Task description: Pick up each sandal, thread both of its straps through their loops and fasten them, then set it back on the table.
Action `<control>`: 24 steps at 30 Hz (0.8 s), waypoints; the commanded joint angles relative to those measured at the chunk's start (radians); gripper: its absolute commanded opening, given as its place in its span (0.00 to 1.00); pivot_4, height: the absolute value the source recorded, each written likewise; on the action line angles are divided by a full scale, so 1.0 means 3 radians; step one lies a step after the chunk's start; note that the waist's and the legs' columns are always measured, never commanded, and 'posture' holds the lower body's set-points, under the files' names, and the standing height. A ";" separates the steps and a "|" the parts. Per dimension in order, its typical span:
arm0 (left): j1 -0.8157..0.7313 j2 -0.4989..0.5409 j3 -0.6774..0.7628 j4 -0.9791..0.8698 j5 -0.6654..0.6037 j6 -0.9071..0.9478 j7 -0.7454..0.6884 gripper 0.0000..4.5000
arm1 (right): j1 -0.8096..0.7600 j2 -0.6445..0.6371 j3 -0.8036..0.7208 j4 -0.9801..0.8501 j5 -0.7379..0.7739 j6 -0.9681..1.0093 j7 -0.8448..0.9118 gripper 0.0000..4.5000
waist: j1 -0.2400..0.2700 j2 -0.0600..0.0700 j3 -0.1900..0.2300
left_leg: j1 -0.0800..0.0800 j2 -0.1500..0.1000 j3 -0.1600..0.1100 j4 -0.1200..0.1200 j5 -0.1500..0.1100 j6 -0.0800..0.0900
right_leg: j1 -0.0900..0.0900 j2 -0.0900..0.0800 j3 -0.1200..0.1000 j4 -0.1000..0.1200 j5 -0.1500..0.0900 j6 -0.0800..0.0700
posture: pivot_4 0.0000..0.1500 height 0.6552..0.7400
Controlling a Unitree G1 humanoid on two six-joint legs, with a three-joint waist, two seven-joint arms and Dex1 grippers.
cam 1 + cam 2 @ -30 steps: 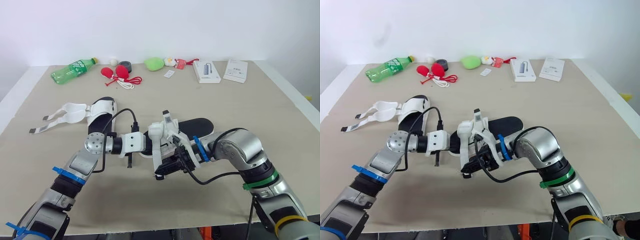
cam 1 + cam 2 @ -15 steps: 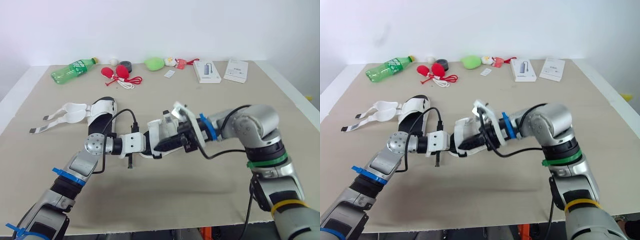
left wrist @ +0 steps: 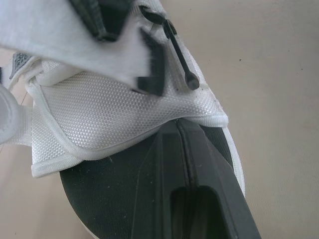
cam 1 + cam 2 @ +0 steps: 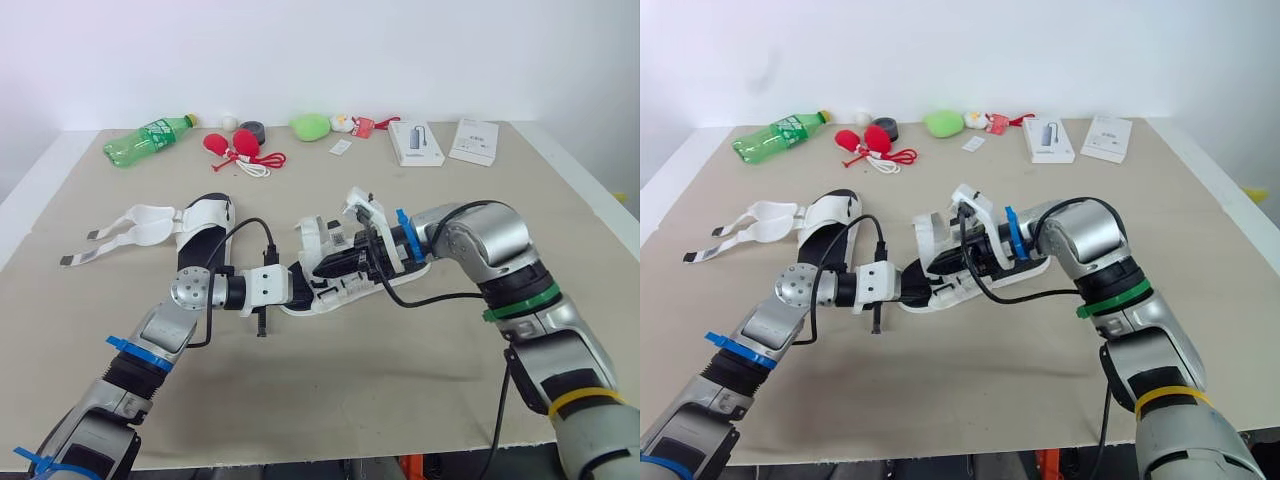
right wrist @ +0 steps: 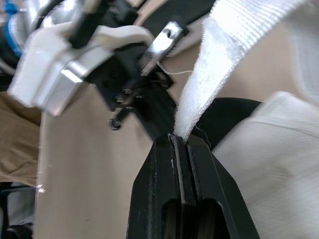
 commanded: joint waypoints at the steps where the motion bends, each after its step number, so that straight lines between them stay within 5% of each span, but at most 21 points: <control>1: 0.0062 -0.0002 -0.0089 0.0128 0.0147 0.0076 0.0016 0.00 | -0.0175 -0.0081 0.0054 0.0022 0.0017 0.0196 0.0181 0.01 | 0.0004 0.0000 0.0000 | 0.0000 0.0000 0.0000 0.0000 0.0000 0.0000 | 0.0001 0.0000 0.0000 0.0000 0.0000 0.0000 | 1.00 1.00; 24: 0.0054 -0.0023 -0.0082 0.0163 0.0157 0.0065 0.0010 0.00 | -0.0274 -0.0003 0.0280 0.0485 -0.0276 0.0350 0.0193 0.01 | 0.0008 0.0000 0.0000 | -0.0003 -0.0003 -0.0001 0.0000 0.0000 0.0000 | 0.0001 -0.0003 -0.0001 -0.0002 -0.0002 0.0002 | 1.00 1.00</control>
